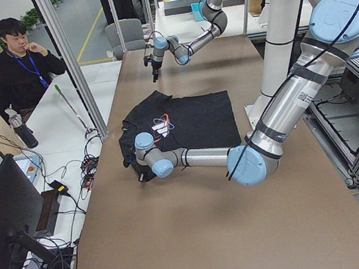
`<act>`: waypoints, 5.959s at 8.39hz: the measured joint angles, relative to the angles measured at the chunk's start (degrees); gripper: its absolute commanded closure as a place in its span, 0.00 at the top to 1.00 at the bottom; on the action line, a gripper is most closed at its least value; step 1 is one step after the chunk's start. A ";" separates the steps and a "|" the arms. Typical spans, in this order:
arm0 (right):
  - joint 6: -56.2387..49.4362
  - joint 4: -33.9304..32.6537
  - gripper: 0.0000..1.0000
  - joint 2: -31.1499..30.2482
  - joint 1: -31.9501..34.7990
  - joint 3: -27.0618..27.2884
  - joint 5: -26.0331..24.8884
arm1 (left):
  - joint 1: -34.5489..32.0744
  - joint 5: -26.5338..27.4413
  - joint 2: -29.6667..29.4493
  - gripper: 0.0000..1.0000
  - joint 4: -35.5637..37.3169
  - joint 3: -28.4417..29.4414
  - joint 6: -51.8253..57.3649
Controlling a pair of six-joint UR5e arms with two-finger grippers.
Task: Fold clothes
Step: 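Move the left gripper to the shirt sleeve nearest it and grasp it, then fold the held sleeve inward with the left gripper while the right folds the other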
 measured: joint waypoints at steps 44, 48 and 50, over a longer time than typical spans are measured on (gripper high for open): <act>26.68 -3.69 0.00 21.44 -10.56 -3.78 -1.25 | 8.46 12.16 -13.43 0.95 7.84 -5.70 -21.34; 30.49 -3.94 0.94 27.32 -16.12 -10.37 -10.47 | 8.37 12.11 -13.01 0.95 7.23 -5.73 -21.12; 29.85 -3.73 0.95 27.54 -16.77 -10.85 -11.31 | 8.37 11.98 -13.04 0.95 7.21 -6.06 -20.96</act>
